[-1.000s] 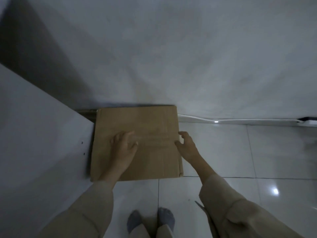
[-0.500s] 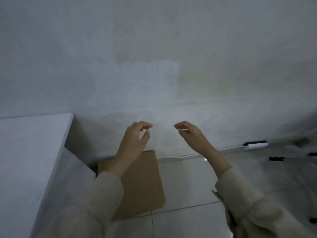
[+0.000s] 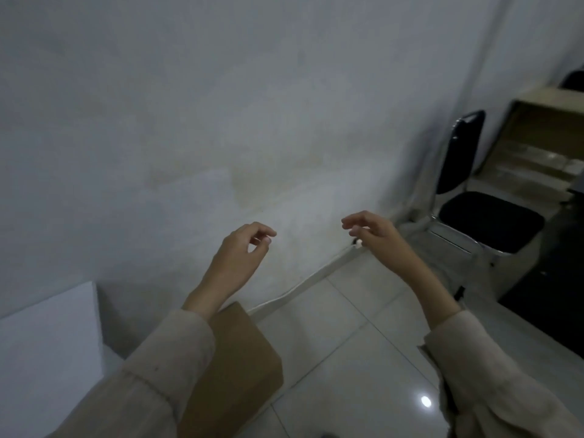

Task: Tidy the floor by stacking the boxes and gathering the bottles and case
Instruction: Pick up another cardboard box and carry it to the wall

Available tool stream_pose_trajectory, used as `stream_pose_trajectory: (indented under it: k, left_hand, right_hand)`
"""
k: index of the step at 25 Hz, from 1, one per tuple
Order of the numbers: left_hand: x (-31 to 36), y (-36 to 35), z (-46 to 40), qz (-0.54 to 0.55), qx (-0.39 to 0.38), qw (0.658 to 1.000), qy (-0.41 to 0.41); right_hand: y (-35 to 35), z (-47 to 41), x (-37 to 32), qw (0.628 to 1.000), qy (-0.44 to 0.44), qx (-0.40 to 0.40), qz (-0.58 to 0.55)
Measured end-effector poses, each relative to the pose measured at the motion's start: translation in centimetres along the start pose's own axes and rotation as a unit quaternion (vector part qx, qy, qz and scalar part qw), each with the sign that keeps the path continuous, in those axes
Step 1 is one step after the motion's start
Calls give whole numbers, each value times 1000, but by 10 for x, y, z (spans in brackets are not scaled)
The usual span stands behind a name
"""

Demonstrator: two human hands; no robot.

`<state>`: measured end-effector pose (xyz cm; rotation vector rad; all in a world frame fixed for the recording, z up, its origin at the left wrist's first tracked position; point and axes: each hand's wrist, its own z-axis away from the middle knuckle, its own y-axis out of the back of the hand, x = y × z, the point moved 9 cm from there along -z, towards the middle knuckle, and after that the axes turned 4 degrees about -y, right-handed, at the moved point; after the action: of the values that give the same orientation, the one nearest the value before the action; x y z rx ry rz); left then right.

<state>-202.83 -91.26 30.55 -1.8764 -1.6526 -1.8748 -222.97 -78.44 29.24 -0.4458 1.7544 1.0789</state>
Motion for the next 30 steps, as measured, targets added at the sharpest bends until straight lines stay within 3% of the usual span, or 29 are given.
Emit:
stream_pose_trajectory:
  k: [7, 15, 20, 25, 30]
  left_hand:
    - [132, -128, 57, 41, -169, 979, -105]
    - [324, -296, 186, 98, -336, 902, -254]
    - [418, -381, 309, 134, -415, 852, -291]
    - [471, -458, 433, 135, -513, 789, -311]
    - [489, -524, 521, 108, -594, 733, -313]
  right_hand:
    - [149, 240, 46, 974, -137, 180, 28]
    - [275, 542, 77, 876, -262, 404, 27]
    - [299, 716, 97, 824, -330, 459, 33]
    - [285, 849, 126, 775, -385, 500, 7]
    - [246, 945, 171, 688, -459, 559, -58]
